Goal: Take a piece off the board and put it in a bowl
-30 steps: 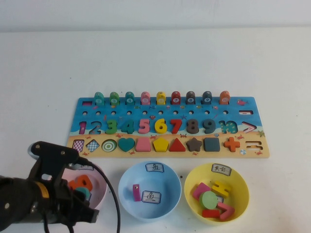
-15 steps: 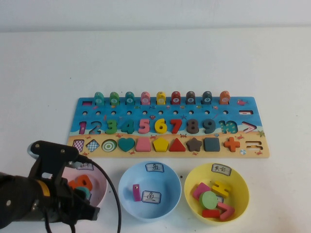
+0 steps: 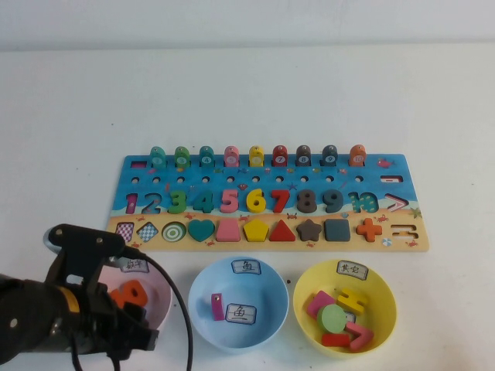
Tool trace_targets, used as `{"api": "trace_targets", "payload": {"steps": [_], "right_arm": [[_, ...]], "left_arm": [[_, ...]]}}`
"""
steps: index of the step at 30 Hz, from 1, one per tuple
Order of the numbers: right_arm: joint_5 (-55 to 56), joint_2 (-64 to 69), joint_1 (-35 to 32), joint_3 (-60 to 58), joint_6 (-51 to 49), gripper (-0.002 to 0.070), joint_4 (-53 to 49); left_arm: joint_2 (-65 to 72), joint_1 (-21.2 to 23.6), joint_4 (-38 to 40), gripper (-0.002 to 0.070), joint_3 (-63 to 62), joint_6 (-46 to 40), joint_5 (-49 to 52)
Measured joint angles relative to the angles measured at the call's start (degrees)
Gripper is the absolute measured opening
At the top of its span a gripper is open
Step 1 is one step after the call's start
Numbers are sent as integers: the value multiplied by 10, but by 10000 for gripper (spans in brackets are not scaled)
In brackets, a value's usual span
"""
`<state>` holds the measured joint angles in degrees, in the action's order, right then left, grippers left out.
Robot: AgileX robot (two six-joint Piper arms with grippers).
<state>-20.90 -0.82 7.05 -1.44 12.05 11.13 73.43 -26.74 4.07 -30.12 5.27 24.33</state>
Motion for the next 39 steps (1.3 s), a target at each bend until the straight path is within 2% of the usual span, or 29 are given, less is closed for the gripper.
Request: {"api": "trace_targets", "payload": {"steps": [6, 11, 13, 15, 16, 18, 21, 30, 39], "right_arm": [[0, 0, 0, 0, 0, -17, 0], [0, 0, 0, 0, 0, -17, 0], [0, 0, 0, 0, 0, -17, 0], [0, 0, 0, 0, 0, -17, 0], [0, 0, 0, 0, 0, -17, 0], [0, 0, 0, 0, 0, -17, 0], [0, 0, 0, 0, 0, -17, 0], [0, 0, 0, 0, 0, -17, 0], [0, 0, 0, 0, 0, -17, 0]], "left_arm": [[-13, 0, 0, 412, -2, 4, 12], [-72, 0, 4, 391, -26, 20, 72], [-102, 0, 5, 328, -31, 26, 86], [-136, 0, 5, 232, -33, 27, 93], [-159, 0, 4, 153, -33, 27, 95], [-199, 0, -3, 69, -33, 27, 99], [-259, 0, -14, 20, -33, 27, 99], [-469, 0, -31, 0, 58, 48, 19], [-610, 0, -160, 0, 171, 50, -11]]}}
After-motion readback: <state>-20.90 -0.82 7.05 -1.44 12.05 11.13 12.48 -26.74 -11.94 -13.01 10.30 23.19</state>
